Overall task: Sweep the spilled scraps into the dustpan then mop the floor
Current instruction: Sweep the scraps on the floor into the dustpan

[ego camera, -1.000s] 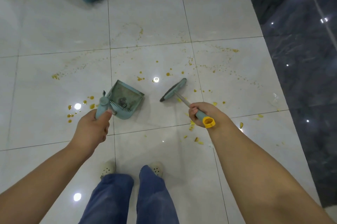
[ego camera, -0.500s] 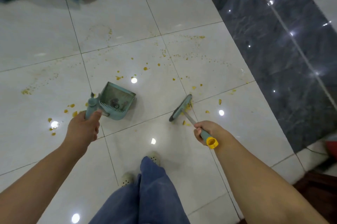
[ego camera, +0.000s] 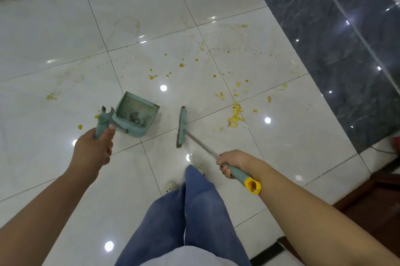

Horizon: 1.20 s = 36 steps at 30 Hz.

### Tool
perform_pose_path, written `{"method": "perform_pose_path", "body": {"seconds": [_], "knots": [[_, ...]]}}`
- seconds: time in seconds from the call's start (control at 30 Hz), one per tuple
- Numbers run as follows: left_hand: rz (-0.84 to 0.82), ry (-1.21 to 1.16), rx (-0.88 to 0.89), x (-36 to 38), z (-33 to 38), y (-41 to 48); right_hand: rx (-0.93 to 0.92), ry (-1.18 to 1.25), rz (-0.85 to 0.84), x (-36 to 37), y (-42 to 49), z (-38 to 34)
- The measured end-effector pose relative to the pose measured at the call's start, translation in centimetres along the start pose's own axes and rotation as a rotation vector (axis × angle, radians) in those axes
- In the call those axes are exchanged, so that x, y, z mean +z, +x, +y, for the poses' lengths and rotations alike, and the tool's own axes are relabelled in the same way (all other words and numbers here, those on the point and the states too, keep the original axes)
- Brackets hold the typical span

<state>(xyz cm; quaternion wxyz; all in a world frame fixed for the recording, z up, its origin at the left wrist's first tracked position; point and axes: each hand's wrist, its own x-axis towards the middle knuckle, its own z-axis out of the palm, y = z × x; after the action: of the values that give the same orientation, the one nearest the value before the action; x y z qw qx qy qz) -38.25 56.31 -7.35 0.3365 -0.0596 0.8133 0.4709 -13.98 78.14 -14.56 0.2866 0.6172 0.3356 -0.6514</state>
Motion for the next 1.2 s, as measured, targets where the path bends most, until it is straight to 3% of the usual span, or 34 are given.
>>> {"method": "perform_pose_path", "body": {"seconds": [0.17,0.3,0.5,0.9,1.03,1.2], "knots": [[0.010,0.103,-0.011,-0.9,-1.8,-1.1,-0.019,-0.157,-0.036,3.6,1.2,1.4],[0.020,0.127,-0.027,0.2,-2.1,-2.2,0.009,-0.141,-0.047,1.8,1.2,0.7],[0.003,0.142,-0.037,5.4,-1.3,-4.4,0.019,-0.071,0.037,-8.6,1.3,0.0],[0.058,0.134,-0.049,25.1,0.5,-9.9,0.050,-0.050,0.179,-34.8,-0.9,-0.6],[0.050,0.093,-0.048,29.6,1.6,-10.5,0.049,-0.040,0.119,-38.8,-2.2,-2.3],[0.058,0.104,-0.051,32.1,3.0,-9.9,-0.013,-0.112,0.015,-37.2,-1.6,-7.1]]}}
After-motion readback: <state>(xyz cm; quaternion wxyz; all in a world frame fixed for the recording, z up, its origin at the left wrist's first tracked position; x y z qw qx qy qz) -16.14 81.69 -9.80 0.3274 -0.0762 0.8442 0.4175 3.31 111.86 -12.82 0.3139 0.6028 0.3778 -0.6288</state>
